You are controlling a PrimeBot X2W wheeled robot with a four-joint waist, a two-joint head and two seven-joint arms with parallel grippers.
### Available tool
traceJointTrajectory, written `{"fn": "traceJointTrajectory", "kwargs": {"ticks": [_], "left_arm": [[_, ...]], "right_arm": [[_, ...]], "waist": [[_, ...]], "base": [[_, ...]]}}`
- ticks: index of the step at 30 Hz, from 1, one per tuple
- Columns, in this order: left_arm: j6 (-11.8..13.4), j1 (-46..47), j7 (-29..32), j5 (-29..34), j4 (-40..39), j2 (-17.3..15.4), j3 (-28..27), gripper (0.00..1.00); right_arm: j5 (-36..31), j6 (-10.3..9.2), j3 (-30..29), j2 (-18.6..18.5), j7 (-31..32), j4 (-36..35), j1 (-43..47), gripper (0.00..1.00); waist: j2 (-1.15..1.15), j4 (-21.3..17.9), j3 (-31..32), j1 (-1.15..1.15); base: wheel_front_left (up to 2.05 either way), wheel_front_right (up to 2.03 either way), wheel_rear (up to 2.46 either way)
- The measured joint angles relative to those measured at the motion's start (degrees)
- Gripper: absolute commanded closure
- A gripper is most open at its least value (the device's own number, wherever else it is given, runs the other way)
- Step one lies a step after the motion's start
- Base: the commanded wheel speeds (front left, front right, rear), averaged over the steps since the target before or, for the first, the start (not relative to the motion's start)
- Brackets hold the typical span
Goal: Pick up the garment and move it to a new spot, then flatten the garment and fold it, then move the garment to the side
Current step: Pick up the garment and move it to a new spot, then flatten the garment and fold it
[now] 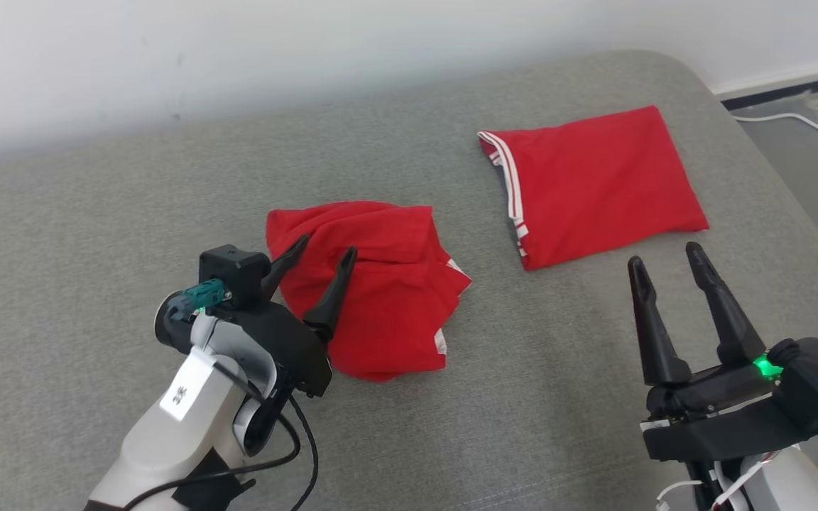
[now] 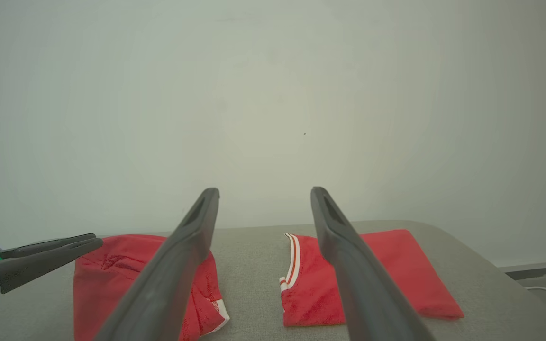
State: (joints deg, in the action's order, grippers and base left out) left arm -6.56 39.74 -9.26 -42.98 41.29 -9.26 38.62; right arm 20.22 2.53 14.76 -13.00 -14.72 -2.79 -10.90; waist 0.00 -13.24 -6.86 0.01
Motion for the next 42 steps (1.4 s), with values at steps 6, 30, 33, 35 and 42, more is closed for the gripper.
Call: {"fn": "traceJointTrajectory", "kwargs": {"ticks": [6, 30, 33, 35, 42], "left_arm": [[0.0, -2.36, -3.83, 0.31, -2.78, -1.29, -1.21, 0.0], [4.07, -20.86, -5.04, 2.34, -24.23, -4.63, -5.22, 0.0], [4.14, -21.54, -5.04, 3.41, -26.39, -4.71, -5.81, 0.0], [4.38, -21.54, -5.04, 3.77, -27.43, -4.88, -6.34, 0.0], [4.89, -22.26, -5.04, 4.55, -30.26, -5.25, -7.3, 0.0]], "right_arm": [[0.01, 0.6, 1.49, 0.98, -0.01, 1.83, 0.0, 0.0], [3.69, 3.53, 5.53, 4.61, 0.67, 17.86, -6.22, 0.0], [4.34, 3.6, 5.72, 4.63, 2.07, 21.15, -8.47, 0.0], [4.61, 3.8, 6.15, 4.65, 2.94, 23.51, -9.79, 0.0], [6.83, 4.12, 7.04, 5.54, 5.15, 30.81, -13.23, 0.0]], "waist": [[0.0, 2.4, 0.48, -0.01], [0.0, 11.32, -0.15, -0.01], [0.0, 12.27, -0.78, -0.01], [0.0, 12.89, -1.23, -0.01], [0.0, 14.85, -2.34, -0.01]], "base": [[0.0, 0.0, 0.0], [0.0, 0.0, 0.0], [0.0, 0.0, 0.0], [0.0, 0.0, 0.0], [0.0, 0.0, 0.0]]}}
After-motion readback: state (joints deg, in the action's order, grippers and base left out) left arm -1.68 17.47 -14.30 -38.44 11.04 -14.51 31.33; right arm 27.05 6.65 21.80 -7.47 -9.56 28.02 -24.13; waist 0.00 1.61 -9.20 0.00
